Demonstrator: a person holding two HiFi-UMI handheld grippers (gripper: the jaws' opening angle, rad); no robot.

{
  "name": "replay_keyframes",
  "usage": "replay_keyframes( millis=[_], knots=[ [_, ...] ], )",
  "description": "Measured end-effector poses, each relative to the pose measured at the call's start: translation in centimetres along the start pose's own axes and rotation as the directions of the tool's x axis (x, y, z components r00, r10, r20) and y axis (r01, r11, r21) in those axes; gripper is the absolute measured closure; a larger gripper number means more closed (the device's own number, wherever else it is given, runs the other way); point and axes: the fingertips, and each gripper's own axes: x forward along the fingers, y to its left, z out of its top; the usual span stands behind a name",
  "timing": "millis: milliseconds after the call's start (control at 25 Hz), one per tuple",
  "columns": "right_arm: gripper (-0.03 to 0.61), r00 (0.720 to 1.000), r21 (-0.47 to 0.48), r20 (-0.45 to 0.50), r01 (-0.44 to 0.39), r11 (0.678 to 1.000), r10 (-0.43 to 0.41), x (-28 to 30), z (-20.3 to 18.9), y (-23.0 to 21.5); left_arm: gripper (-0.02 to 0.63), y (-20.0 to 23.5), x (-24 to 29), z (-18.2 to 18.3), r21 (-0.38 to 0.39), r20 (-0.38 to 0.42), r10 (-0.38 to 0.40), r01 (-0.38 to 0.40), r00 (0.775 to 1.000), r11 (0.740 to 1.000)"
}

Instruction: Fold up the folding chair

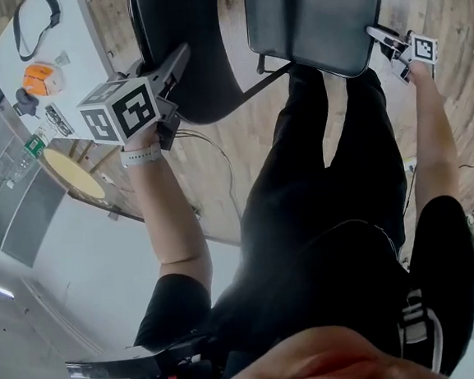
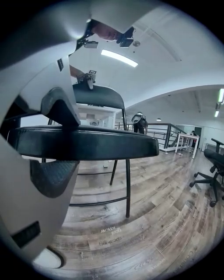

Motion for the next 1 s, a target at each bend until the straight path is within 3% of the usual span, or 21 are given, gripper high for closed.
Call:
replay_keyframes(
  millis=[360,600,760,880,1000],
  knots=[
    [0.408,0.982,-0.112,-0.022,-0.191,0.975,0.190,6.2,-0.5,11.1,0.566,2.5,-5.3,1.0,0.011,0.007,0.045,-0.045,0.999,0.999],
    [0.461,0.945,-0.063,-0.037,-0.326,0.943,0.324,11.8,-0.5,18.5,0.565,4.4,-8.3,2.1,0.010,0.045,0.025,-0.025,0.999,1.000],
    [0.500,0.912,-0.055,-0.061,-0.408,0.911,0.405,17.8,-1.0,23.7,0.564,6.5,-11.2,2.4,0.013,0.047,0.052,-0.053,0.998,0.999],
    [0.522,0.897,-0.060,-0.094,-0.438,0.897,0.432,23.4,-1.5,27.5,0.563,8.6,-13.2,2.6,0.008,0.052,0.056,-0.057,0.997,0.998],
    [0.537,0.903,-0.082,-0.135,-0.421,0.903,0.408,27.1,-2.1,28.8,0.563,9.7,-13.5,2.4,0.007,0.058,0.061,-0.062,0.996,0.998]
  ],
)
